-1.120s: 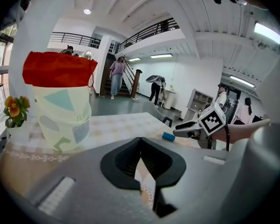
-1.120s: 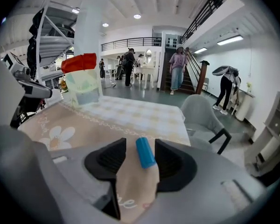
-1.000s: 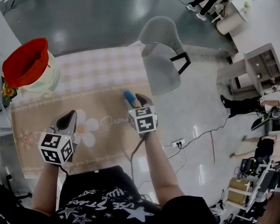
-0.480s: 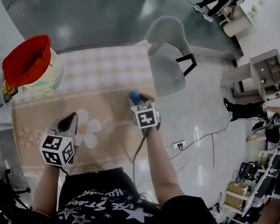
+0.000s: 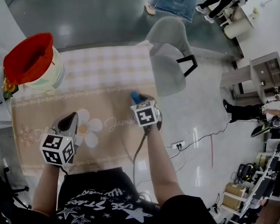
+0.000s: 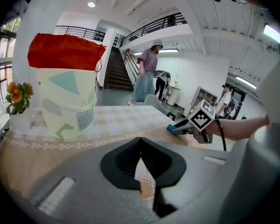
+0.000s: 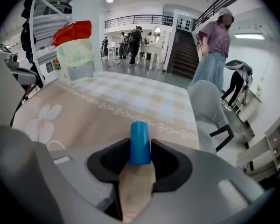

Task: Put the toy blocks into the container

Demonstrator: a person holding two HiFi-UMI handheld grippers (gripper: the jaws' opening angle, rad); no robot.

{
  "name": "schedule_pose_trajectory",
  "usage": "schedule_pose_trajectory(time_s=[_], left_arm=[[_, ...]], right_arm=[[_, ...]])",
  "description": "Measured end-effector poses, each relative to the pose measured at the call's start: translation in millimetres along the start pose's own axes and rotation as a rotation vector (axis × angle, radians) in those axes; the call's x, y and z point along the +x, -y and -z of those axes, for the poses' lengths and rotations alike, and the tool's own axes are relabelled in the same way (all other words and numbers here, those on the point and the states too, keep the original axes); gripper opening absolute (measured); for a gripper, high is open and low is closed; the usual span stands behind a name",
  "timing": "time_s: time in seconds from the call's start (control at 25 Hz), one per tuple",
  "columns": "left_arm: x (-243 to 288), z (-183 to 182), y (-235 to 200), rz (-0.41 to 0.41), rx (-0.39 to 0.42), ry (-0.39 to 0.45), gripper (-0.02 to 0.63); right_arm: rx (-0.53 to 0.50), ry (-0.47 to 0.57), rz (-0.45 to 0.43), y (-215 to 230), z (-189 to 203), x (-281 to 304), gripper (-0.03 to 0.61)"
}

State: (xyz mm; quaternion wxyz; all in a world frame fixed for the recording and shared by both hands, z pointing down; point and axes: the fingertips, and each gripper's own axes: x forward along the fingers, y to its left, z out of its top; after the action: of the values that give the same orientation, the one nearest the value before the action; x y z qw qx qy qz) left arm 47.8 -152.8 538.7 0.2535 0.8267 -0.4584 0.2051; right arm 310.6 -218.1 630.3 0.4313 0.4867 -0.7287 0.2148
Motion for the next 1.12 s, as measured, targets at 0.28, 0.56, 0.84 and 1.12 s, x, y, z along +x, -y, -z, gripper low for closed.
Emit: schedule_pose_trajectory(time_s=[0.28, 0.56, 0.84, 1.12], left_arm=[[-7.6, -3.8, -4.7, -0.01, -0.004, 0.019, 0.009], [-23.2, -17.1, -17.6, -0.034, -0.019, 0.073, 0.009], [-47.1, -36.2, -33.7, -0.064, -0.036, 0.142, 0.009], [-79.3, -65.3, -64.0, -0.124, -0.053, 0.248, 0.009]], right_arm=[[0.032, 0.025, -0.005, -3.4, -5.3, -7.0, 0.147], [0.025, 0.096, 0.007, -10.1, -30.0, -29.5, 0.146], [0.017, 0.231, 0.004, -26.8, -78.2, -64.6, 0.146], [-0.017, 0.398, -0.036, -59.0, -151.2, -97.8, 0.146]])
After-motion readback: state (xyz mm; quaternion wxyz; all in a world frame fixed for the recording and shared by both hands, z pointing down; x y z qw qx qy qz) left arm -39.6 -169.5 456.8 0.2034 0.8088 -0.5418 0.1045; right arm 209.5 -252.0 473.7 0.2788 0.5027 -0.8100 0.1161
